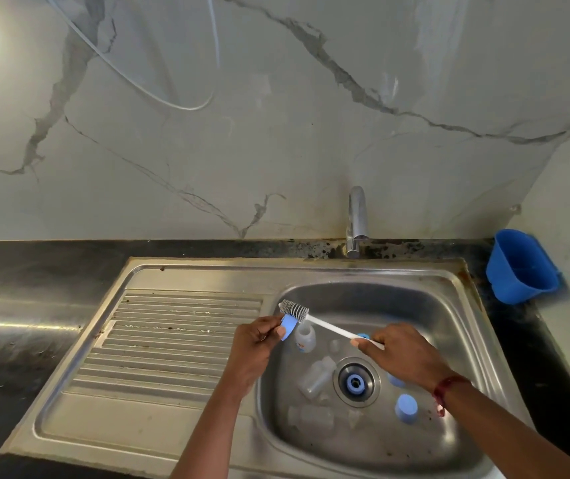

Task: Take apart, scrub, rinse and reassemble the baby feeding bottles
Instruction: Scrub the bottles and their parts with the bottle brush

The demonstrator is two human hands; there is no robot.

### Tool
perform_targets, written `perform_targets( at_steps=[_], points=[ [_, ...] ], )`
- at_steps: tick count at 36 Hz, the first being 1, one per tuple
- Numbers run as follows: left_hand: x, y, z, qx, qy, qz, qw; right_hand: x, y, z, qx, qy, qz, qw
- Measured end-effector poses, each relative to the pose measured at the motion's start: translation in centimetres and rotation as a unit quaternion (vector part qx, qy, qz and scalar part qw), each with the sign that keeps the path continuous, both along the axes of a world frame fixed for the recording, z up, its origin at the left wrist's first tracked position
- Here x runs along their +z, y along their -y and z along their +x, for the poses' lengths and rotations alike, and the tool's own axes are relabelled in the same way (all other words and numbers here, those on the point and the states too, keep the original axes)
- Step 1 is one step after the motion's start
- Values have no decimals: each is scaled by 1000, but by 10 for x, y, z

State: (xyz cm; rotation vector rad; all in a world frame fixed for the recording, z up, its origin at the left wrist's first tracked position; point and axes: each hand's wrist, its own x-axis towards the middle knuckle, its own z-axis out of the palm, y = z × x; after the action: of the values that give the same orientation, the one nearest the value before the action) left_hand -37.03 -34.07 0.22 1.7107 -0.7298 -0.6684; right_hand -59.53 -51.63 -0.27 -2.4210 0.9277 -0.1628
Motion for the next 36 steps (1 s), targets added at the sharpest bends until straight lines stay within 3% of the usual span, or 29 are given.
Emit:
perform_targets(
  at_steps=[8, 14, 23, 28, 36],
  points=[
    [0, 1, 2, 63, -76, -29, 995, -3, 1, 0, -17, 6, 10, 1000],
    [4, 8, -5, 6, -81, -38, 996, 2, -2, 9, -5, -7, 8, 1000],
    [16, 11, -10, 112, -269, -122, 949, 2, -2, 8, -7, 16, 22, 1000],
    [14, 20, -21, 99, -269, -111, 952, 3, -3, 13, -18, 13, 32, 999],
    [3, 24, -9, 179, -267, -126, 938, -1, -3, 7, -13, -16, 28, 999]
  ],
)
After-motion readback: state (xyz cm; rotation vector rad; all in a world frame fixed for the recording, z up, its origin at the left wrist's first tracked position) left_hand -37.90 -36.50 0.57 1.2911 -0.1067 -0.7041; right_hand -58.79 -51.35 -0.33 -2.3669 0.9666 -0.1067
